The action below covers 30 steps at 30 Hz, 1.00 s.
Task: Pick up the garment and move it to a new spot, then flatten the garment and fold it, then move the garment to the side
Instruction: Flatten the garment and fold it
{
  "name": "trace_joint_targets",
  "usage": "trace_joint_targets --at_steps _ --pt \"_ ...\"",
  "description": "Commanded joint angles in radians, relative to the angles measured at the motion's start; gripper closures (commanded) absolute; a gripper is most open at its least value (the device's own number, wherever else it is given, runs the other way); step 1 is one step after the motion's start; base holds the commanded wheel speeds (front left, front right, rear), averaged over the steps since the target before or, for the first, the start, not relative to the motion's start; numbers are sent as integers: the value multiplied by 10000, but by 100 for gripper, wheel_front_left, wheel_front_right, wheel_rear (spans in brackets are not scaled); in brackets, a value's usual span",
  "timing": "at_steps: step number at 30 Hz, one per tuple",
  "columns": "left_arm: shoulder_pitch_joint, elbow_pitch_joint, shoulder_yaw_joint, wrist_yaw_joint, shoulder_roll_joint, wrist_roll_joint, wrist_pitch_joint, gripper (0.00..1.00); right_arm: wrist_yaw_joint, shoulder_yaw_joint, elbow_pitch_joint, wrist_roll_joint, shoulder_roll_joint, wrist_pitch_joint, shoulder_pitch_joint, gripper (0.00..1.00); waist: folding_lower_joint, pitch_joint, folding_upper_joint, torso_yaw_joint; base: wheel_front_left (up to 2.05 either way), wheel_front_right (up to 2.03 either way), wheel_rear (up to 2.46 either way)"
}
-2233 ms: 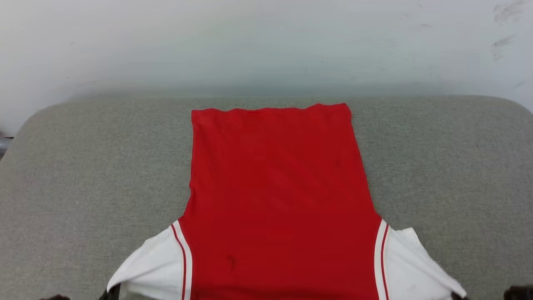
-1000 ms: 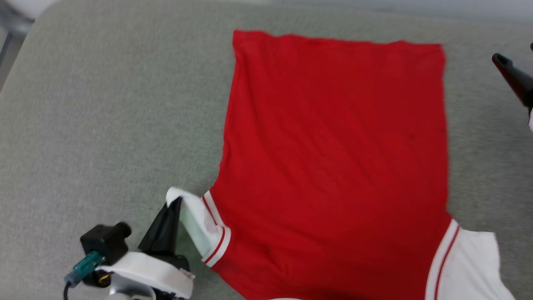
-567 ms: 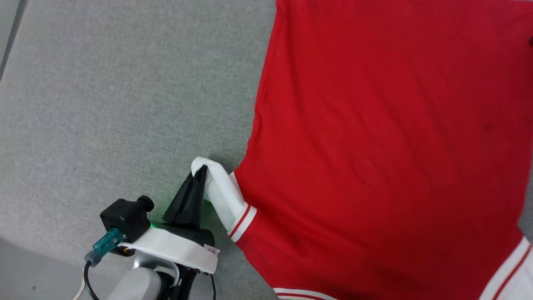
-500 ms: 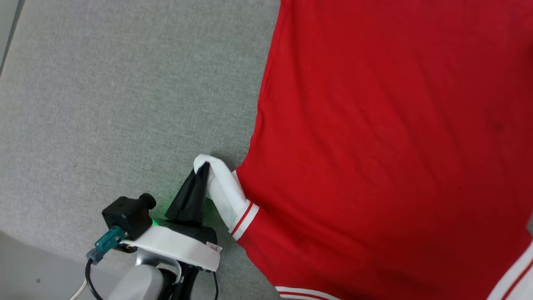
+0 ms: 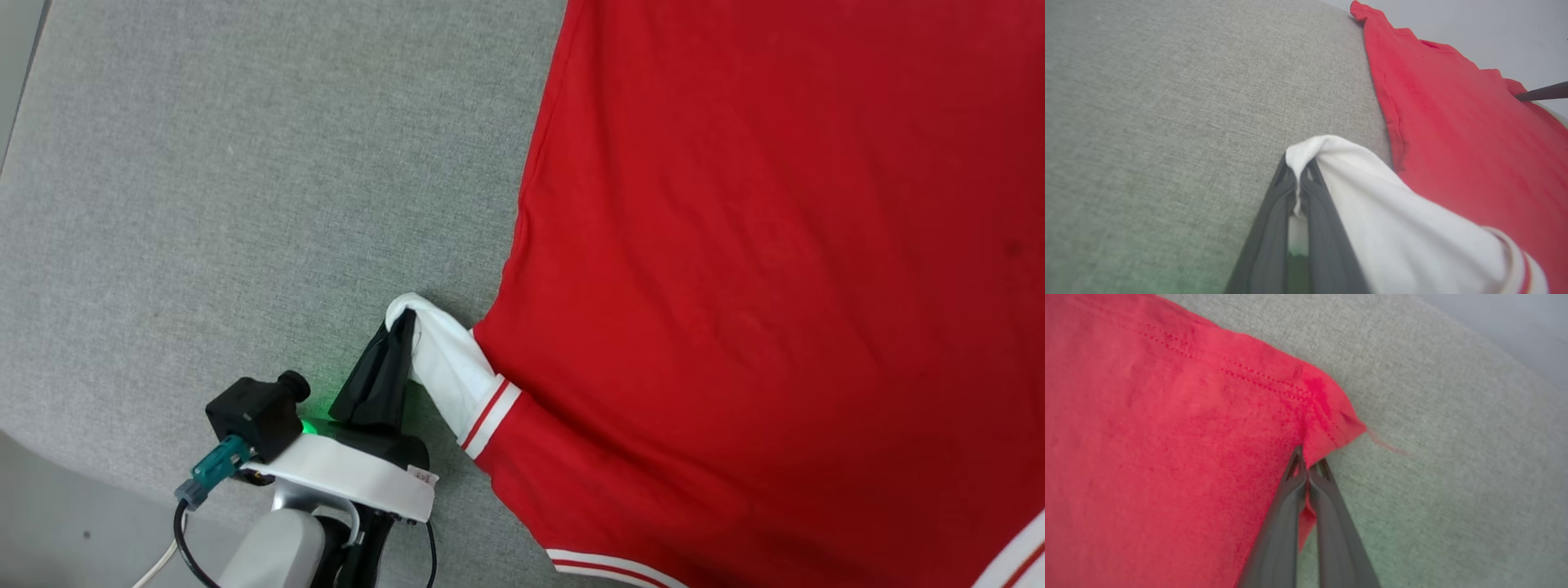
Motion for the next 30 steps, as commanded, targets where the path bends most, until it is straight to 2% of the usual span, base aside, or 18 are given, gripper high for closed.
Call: trace_joint_targets --at_steps 1,7,14,23,30 --pt "112 45 69 -16 -12 63 -19 100 -11 36 269 46 33 -47 268 100 1 -198 0 -119 0 0 0" --pt "512 146 401 -55 -51 174 -21 100 -11 113 221 574 121 -1217 226 100 1 -1077 0 -474 0 0 0" --pt "1121 275 680 104 166 133 -18 100 -9 581 -586 1722 -465 -2312 1440 100 1 -2313 0 -909 0 0 0" --pt "2260 100 1086 495 472 -132 59 100 -9 371 -2679 3020 -1625 -3122 5036 100 1 -3726 0 -1614 0 0 0" --pt "3053 -138 1248 743 660 -290 166 100 -11 -561 -4031 3249 -1950 -2833 8426 100 1 -4417 0 -2038 0 0 0"
